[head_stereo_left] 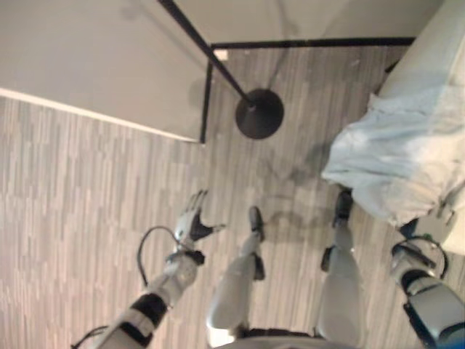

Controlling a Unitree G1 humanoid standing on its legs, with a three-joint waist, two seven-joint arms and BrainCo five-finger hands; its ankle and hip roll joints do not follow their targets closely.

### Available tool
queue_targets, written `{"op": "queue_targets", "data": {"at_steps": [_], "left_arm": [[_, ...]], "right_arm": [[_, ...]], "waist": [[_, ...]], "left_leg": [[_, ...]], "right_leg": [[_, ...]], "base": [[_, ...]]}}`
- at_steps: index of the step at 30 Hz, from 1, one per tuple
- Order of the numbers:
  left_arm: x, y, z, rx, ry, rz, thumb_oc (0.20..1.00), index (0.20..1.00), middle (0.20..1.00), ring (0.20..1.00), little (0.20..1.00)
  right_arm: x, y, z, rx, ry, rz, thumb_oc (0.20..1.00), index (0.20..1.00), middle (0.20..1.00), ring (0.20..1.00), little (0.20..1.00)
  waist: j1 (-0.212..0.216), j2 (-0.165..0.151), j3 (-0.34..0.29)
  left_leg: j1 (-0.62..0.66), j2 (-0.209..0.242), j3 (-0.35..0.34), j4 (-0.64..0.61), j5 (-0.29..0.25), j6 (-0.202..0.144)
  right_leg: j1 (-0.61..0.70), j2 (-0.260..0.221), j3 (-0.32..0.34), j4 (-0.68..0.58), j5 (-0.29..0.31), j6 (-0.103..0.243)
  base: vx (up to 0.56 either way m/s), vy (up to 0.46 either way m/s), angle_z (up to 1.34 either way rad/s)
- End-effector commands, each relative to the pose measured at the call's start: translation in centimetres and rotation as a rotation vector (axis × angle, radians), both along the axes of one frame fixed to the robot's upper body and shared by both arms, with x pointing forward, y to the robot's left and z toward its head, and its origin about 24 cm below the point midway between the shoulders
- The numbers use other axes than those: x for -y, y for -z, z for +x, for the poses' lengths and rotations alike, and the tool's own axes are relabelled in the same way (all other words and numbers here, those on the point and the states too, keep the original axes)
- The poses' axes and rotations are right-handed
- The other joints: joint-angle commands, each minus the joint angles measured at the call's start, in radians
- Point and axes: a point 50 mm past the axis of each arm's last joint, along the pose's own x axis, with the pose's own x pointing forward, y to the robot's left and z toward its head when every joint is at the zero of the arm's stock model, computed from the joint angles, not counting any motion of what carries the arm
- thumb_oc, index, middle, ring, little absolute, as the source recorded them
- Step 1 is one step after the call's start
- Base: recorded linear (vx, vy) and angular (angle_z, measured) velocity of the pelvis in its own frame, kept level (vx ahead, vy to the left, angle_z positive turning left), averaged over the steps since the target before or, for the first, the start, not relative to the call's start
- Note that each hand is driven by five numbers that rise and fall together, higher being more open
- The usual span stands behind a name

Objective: Hang the clothes on the sofa on the clothes rack.

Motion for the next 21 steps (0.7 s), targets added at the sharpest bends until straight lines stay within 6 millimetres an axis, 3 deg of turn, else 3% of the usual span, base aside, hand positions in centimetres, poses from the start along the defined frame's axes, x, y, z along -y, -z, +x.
{"op": "queue_targets", "data": {"at_steps": [1, 16, 18, 19, 20, 21], "left_arm": [[-0.3, -0.3, -0.2, 0.050, 0.029, 0.106, 1.000, 1.000, 1.000, 1.000, 1.000], [-0.1, -0.7, -0.2, 0.091, 0.077, 0.247, 1.000, 1.000, 1.000, 1.000, 1.000], [-0.1, -0.7, -0.1, 0.083, 0.062, 0.210, 1.000, 1.000, 1.000, 1.000, 1.000], [-0.2, -0.4, 0.0, 0.049, 0.042, 0.179, 1.000, 1.000, 1.000, 1.000, 1.000], [-0.2, -0.4, 0.0, 0.048, 0.042, 0.179, 1.000, 1.000, 1.000, 1.000, 1.000], [-0.4, -0.5, 0.3, 0.031, 0.015, 0.149, 1.000, 1.000, 1.000, 1.000, 1.000]], "right_arm": [[0.4, 0.2, -0.4, -0.034, 0.022, 0.006, 0.200, 0.200, 0.200, 0.200, 0.200], [1.7, 1.0, -2.0, 0.022, 0.216, 0.170, 0.200, 0.200, 0.200, 0.200, 0.200], [0.9, 1.4, -1.7, 0.091, 0.243, 0.272, 0.200, 0.200, 0.200, 0.200, 0.200], [-1.0, 1.4, 0.0, 0.321, 0.287, 0.531, 0.200, 0.200, 0.200, 0.200, 0.200], [-1.0, 1.4, 0.0, 0.321, 0.288, 0.531, 0.200, 0.200, 0.200, 0.200, 0.200], [-3.5, 0.9, 2.2, 0.556, 0.284, 0.788, 0.200, 0.200, 0.200, 0.200, 0.200]], "waist": [[0.027, 0.060, 0.018], [0.032, 0.067, 0.018], [0.032, 0.062, 0.018], [0.031, 0.048, 0.018], [0.031, 0.048, 0.018], [0.031, 0.031, 0.018]], "left_leg": [[-0.055, 0.015, -0.079, 0.059, -0.080, -0.019], [-0.022, 0.008, -0.103, 0.008, -0.067, -0.019], [-0.011, 0.010, -0.109, 0.006, -0.067, -0.020], [0.014, 0.015, -0.114, 0.005, -0.071, -0.021], [0.014, 0.015, -0.114, 0.005, -0.071, -0.021], [0.032, 0.019, -0.116, 0.004, -0.074, -0.023]], "right_leg": [[-0.184, -0.110, 0.019, 0.201, -0.053, 0.075], [-0.139, -0.115, -0.011, 0.183, -0.051, 0.079], [-0.120, -0.114, -0.017, 0.180, -0.053, 0.079], [-0.089, -0.111, -0.021, 0.179, -0.057, 0.078], [-0.089, -0.110, -0.022, 0.179, -0.057, 0.078], [-0.066, -0.105, -0.022, 0.177, -0.059, 0.076]], "base": [[0.00, 0.000, 0.00], [0.01, 0.000, 0.04], [0.00, -0.005, 0.16], [0.01, -0.008, 0.14], [0.01, -0.030, 0.10], [0.00, -0.021, 0.06]]}}
